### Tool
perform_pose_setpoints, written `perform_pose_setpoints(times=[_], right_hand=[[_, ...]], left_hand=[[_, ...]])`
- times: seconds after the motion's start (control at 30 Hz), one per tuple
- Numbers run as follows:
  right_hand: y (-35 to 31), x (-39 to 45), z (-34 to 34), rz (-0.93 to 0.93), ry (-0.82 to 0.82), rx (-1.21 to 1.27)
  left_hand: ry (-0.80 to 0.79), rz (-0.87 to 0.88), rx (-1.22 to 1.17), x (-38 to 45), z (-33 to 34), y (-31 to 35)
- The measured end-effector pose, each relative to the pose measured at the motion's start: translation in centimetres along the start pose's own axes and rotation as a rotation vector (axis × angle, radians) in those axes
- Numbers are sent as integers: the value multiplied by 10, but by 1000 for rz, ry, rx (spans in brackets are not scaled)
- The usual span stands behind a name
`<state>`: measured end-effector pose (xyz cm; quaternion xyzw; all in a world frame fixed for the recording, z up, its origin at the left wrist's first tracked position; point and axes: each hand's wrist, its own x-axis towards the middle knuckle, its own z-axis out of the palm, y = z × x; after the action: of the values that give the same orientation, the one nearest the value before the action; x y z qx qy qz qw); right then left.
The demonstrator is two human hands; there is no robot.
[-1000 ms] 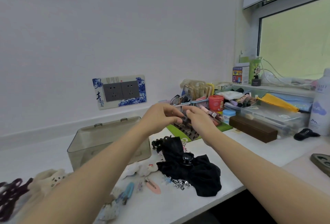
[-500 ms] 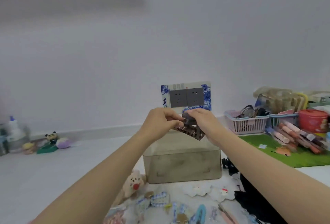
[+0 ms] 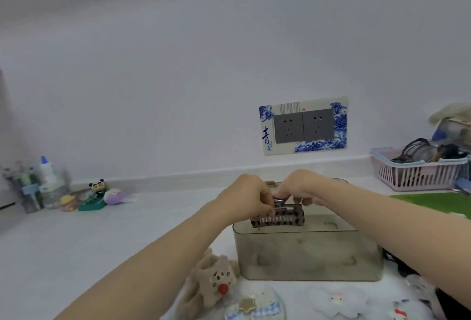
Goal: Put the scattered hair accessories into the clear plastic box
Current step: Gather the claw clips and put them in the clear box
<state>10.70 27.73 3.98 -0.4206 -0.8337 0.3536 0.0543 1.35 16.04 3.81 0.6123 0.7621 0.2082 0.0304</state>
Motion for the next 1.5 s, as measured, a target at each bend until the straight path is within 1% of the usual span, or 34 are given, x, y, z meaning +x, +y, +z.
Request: perform_pose_setpoints(times=[0.1, 0.2, 0.4, 0.6, 0.8, 0.9, 1.0, 1.07, 1.17, 1.3, 1.4, 1.5], right_hand=[[6, 4, 9, -12, -61, 162], [9, 8, 13, -26, -77, 313], [13, 16, 17, -37, -122, 492], [17, 18, 14, -51, -95, 503], [16, 13, 10, -69, -90, 483], [12, 5, 2, -128, -50, 390], [7, -7, -8, -221, 28, 287], [3, -20, -11, -289, 77, 222], [-4, -43, -9, -380, 110, 172], [-9, -76, 1, -464, 137, 174], [-14, -98, 14, -525, 129, 221], [-21, -122, 35, -595, 119, 196]], left_hand=[[-52, 8, 97, 4, 8, -5], [-69, -2, 183, 6, 17, -6], [-67, -59, 276, 17, 24, -14], [-25, -53, 395, 24, 26, -16], [-35, -59, 407, 25, 26, -16], [-17, -45, 410, 20, 23, -14], [63, 5, 443, 7, 13, -8], [126, 30, 422, -4, 2, -3], [188, 29, 321, -27, -15, 4], [240, -20, 160, -67, -35, 11], [274, -67, 36, -97, -46, 8], [288, -120, -10, -130, -51, -1]])
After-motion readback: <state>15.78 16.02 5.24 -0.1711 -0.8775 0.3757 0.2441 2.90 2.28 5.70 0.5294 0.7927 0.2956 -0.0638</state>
